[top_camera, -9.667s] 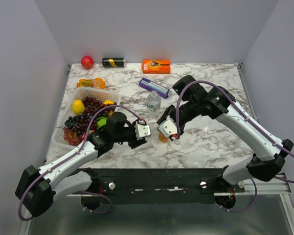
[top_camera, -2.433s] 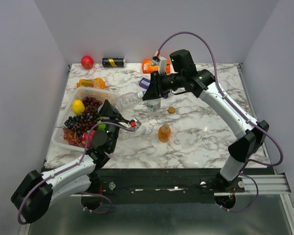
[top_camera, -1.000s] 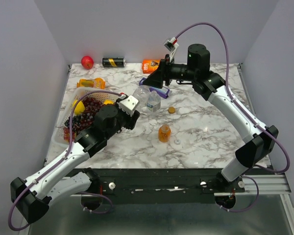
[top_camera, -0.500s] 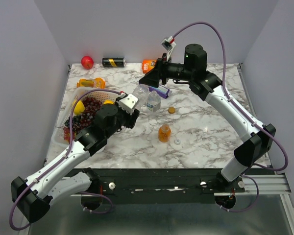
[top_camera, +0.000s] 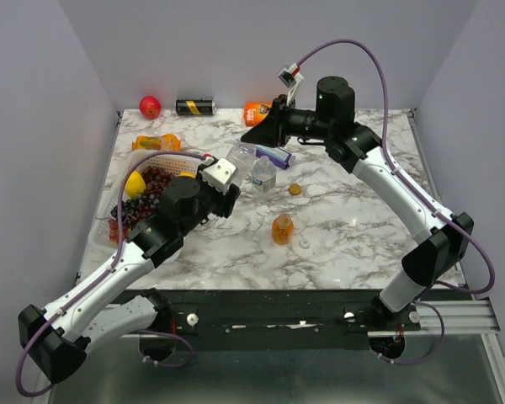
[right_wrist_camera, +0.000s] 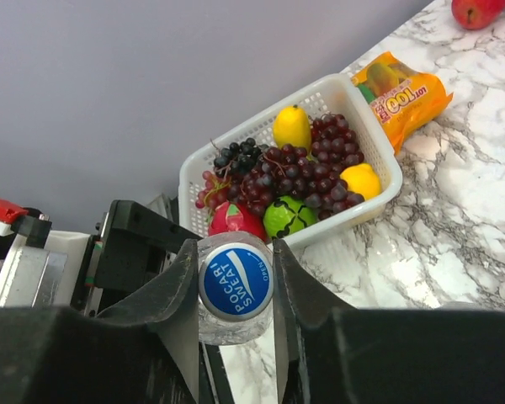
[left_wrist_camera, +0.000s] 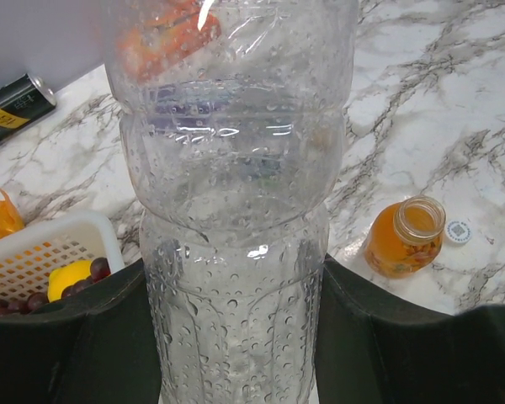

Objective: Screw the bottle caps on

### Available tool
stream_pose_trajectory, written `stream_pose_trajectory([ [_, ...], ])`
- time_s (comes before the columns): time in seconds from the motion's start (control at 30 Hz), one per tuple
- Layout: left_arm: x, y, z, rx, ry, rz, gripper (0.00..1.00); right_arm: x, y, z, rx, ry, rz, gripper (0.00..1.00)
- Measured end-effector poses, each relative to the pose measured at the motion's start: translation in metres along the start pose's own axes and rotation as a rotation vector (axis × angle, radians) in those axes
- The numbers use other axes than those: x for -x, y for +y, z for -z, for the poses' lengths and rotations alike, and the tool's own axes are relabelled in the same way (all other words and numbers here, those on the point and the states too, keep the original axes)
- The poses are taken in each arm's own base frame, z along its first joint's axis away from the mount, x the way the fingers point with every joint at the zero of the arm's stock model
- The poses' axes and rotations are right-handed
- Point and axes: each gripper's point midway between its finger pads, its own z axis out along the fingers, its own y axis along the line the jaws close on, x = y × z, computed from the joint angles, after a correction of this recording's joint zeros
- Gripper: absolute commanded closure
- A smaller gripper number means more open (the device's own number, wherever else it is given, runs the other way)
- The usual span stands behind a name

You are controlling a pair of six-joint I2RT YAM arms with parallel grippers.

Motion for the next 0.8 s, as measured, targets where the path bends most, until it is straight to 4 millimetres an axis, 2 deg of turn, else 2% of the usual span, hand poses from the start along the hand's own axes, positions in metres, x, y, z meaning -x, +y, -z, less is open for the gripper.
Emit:
stream_pose_trajectory([
  [0.03, 0.001, -0.001, 0.000, -0.005, -0.003, 0.000, 0.42, 0.000, 0.001, 0.000, 0.006, 0.001, 0.000, 0.88],
  [0.07, 0.001, -0.001, -0.001, -0.008, -0.006, 0.002, 0.26, 0.000, 0.000, 0.001, 0.008, 0.000, 0.012, 0.90],
  [0.13, 0.000, -0.002, -0.002, -0.012, 0.000, 0.000, 0.02, 0.000, -0.001, 0.001, 0.004, 0.006, 0.029, 0.92],
  [0.23, -0.006, -0.003, -0.006, -0.017, 0.019, -0.003, 0.01, 0.008, -0.012, 0.011, -0.030, 0.007, 0.091, 0.94],
  [0.3, -0.011, -0.003, -0.006, -0.019, 0.027, -0.006, 0.01, 0.025, -0.033, 0.027, -0.091, -0.021, 0.140, 0.95],
  [0.43, -0.021, -0.002, -0.004, -0.017, 0.046, -0.010, 0.01, 0.076, -0.092, 0.088, -0.283, -0.108, 0.217, 0.98],
  [0.53, -0.027, -0.002, -0.004, -0.020, 0.057, -0.008, 0.01, 0.106, -0.130, 0.140, -0.441, -0.155, 0.304, 0.98],
  [0.6, -0.030, -0.002, -0.004, -0.021, 0.063, -0.003, 0.01, 0.111, -0.151, 0.166, -0.532, -0.150, 0.355, 0.98],
  [0.67, -0.031, -0.002, -0.004, -0.023, 0.066, 0.003, 0.01, 0.105, -0.169, 0.182, -0.601, -0.118, 0.391, 0.98],
  [0.8, -0.031, -0.002, -0.004, -0.028, 0.065, 0.011, 0.01, 0.076, -0.208, 0.203, -0.704, -0.020, 0.412, 0.98],
])
